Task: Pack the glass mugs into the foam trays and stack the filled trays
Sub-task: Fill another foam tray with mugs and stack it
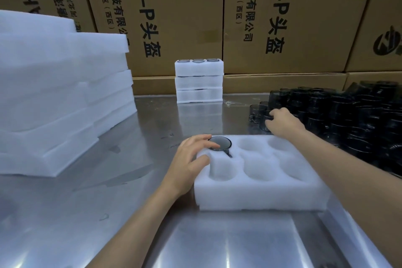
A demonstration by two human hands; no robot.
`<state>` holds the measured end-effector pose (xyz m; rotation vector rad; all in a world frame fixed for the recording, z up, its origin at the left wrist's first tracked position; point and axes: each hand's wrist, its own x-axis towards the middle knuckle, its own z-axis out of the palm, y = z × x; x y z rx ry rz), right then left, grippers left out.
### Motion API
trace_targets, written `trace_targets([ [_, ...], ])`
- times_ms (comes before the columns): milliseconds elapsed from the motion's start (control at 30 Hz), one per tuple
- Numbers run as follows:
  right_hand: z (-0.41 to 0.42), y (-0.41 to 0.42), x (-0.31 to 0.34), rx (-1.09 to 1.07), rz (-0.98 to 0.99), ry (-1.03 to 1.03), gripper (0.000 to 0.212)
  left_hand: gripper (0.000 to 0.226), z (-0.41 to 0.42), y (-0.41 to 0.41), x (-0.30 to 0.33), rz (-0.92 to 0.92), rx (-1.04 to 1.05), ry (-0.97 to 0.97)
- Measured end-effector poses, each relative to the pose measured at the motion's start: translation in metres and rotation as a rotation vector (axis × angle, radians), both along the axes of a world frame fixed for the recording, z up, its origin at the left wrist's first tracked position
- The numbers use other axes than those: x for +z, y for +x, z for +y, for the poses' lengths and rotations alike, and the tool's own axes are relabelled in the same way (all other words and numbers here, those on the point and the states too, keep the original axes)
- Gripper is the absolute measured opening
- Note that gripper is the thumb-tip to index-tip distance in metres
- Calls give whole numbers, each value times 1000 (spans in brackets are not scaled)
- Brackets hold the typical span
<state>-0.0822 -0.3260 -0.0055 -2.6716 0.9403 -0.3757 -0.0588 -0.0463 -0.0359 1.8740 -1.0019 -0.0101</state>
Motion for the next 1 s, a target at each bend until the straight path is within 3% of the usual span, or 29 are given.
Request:
trace_targets([
  [67, 1, 1, 0, -18, 2, -60, 38, 41, 0, -1, -1, -2, -4, 1],
  [233, 7, -2, 1, -171, -1, -153, 63, 41, 0, -2, -1, -20, 1, -3],
  [300, 11, -4, 3, -186, 16, -228, 59, 43, 0, -2, 0, -20, -2, -8],
  [433, 15, -10, 5, -129, 11, -268, 31, 42, 1, -2, -2, -11, -2, -9],
  [633, 20, -22, 7, -59, -34, -240, 37, 43, 2, -2, 0, -21, 6, -5],
  [700, 22, -30, 8, -29, -139, -184, 34, 45, 2, -3, 0, -30, 8, -5],
  [833, 32, -51, 13, 122, -552, -84, 25, 46, 3, -5, 1, -34, 13, -1],
  [1000, 60, -77, 13, 422, -578, -177, 14, 45, 2, -5, 2, -26, 13, 8],
])
